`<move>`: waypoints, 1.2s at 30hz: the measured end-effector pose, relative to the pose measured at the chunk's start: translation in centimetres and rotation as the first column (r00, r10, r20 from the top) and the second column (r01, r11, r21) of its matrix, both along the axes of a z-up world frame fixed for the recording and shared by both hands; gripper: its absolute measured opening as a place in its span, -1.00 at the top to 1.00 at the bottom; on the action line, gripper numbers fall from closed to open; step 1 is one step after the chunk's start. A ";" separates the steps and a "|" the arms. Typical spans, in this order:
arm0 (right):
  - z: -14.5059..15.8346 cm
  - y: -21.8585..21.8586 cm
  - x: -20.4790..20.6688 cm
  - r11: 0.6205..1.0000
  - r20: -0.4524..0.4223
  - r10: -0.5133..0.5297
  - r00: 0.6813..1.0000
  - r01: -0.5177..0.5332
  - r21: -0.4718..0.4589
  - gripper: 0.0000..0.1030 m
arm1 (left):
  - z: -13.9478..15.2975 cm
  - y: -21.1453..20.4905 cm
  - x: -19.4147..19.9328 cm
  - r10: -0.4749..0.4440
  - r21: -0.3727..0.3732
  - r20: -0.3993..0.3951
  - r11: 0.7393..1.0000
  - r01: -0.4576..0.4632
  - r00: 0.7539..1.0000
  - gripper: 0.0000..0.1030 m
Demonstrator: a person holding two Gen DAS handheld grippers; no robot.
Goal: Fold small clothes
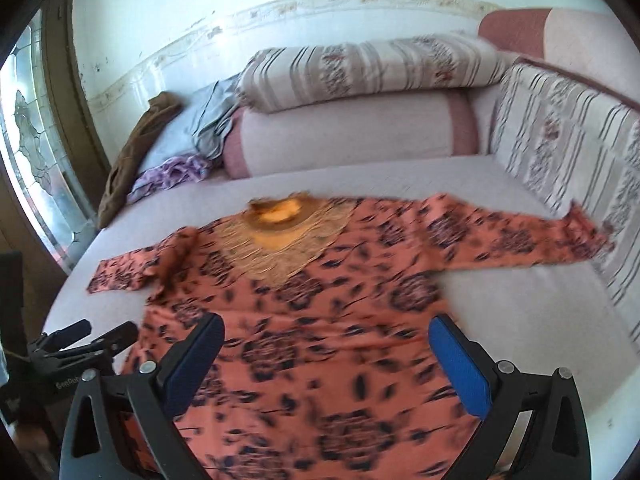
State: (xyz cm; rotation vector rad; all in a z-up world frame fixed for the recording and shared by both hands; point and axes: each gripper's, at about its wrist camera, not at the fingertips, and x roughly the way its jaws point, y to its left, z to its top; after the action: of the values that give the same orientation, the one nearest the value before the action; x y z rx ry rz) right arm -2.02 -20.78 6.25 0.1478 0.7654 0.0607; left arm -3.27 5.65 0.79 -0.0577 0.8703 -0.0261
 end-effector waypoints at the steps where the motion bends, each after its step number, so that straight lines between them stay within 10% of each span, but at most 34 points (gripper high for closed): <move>1: -0.6 1.0 0.0 1.000 -0.014 -0.001 1.000 0.001 0.001 -1.00 | 0.0 0.1 0.0 -0.001 -0.001 0.001 1.000 0.001 1.000 -1.00; 36: -1.4 3.9 1.1 0.996 -0.016 0.031 0.999 -0.032 -0.083 -1.00 | -0.3 -0.5 0.2 -0.017 0.017 -0.010 1.000 0.017 1.000 -1.00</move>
State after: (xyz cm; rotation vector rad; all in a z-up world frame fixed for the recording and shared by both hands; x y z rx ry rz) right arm -0.93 -16.84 4.88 0.0569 0.7839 0.0573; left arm -3.09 5.11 0.46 -0.0345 0.8810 -0.0345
